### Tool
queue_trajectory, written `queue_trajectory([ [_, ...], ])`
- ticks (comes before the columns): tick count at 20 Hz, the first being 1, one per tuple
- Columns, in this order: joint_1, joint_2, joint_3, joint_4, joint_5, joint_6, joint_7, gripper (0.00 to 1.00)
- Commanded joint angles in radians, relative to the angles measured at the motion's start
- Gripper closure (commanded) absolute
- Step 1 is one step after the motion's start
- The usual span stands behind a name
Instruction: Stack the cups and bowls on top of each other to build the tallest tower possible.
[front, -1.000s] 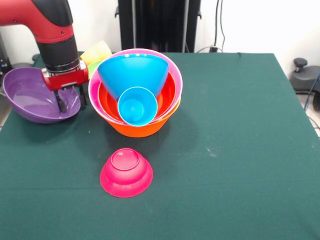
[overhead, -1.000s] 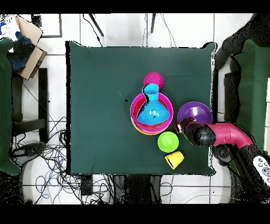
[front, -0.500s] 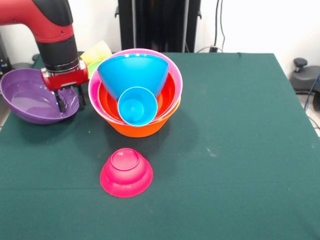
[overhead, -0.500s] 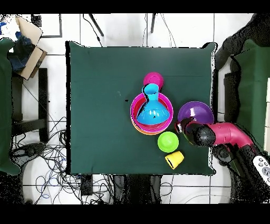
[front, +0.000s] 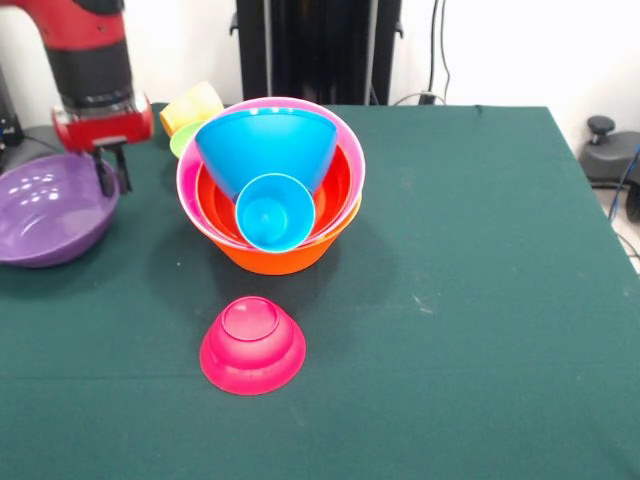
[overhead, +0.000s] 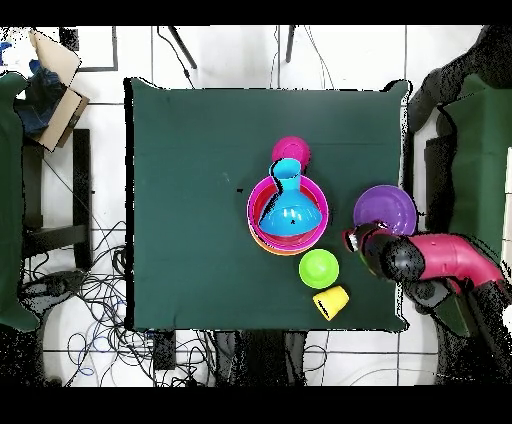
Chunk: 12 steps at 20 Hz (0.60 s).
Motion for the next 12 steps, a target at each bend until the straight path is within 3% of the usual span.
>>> queue_trajectory([
  [1,0.014,-0.241,0.048,0.073,0.129,0.163,-0.212,1.0],
  [6,0.015,-0.363,0.091,0.084,0.261,0.266,-0.254,1.0],
  [12,0.033,-0.453,0.126,0.057,0.362,0.38,-0.28,1.0],
])
